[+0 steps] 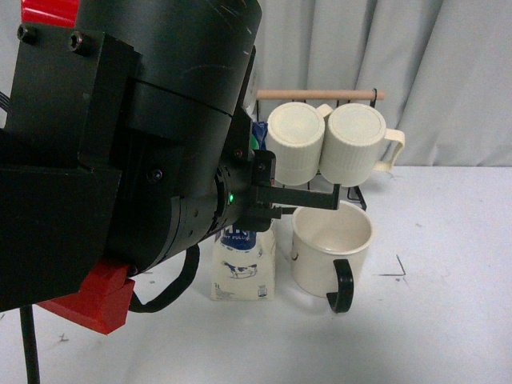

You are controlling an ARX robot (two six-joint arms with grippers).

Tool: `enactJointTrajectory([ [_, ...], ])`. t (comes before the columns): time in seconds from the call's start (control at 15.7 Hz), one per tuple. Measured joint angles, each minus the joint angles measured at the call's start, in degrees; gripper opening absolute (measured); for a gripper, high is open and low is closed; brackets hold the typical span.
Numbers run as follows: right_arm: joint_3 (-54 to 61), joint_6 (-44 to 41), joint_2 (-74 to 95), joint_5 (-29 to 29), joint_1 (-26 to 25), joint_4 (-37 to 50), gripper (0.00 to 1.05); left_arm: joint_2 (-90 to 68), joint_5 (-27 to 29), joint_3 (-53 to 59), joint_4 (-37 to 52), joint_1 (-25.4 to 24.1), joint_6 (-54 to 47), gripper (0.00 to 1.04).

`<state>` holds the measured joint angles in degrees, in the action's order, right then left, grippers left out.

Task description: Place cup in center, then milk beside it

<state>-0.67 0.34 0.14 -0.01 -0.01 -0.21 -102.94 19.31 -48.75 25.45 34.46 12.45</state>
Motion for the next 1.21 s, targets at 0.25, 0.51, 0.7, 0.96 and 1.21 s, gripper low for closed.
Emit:
enactJointTrajectory([
  [0.25,0.0,0.0,0.0,0.0,0.0,0.0,0.98,3.1,-2.6,0.0,-2.0,0.1,2.9,0.60],
  [0.51,0.0,0.0,0.0,0.0,0.0,0.0,0.98,16.2,-4.2,5.4,-5.4,1.0,5.4,1.00],
  [0.7,0.0,0.0,0.0,0.0,0.0,0.0,0.98,28.8,-3.4,12.0,-2.1,1.5,5.8,0.98],
  [0.96,0.0,0.0,0.0,0.0,0.0,0.0,0.98,46.6,-2.7,18.1,-3.7,-5.0,-1.4,0.97],
  [1.21,0.0,0.0,0.0,0.0,0.0,0.0,0.98,58.2,-10.2,33.7,2.5,-26.9,-10.6,0.50],
])
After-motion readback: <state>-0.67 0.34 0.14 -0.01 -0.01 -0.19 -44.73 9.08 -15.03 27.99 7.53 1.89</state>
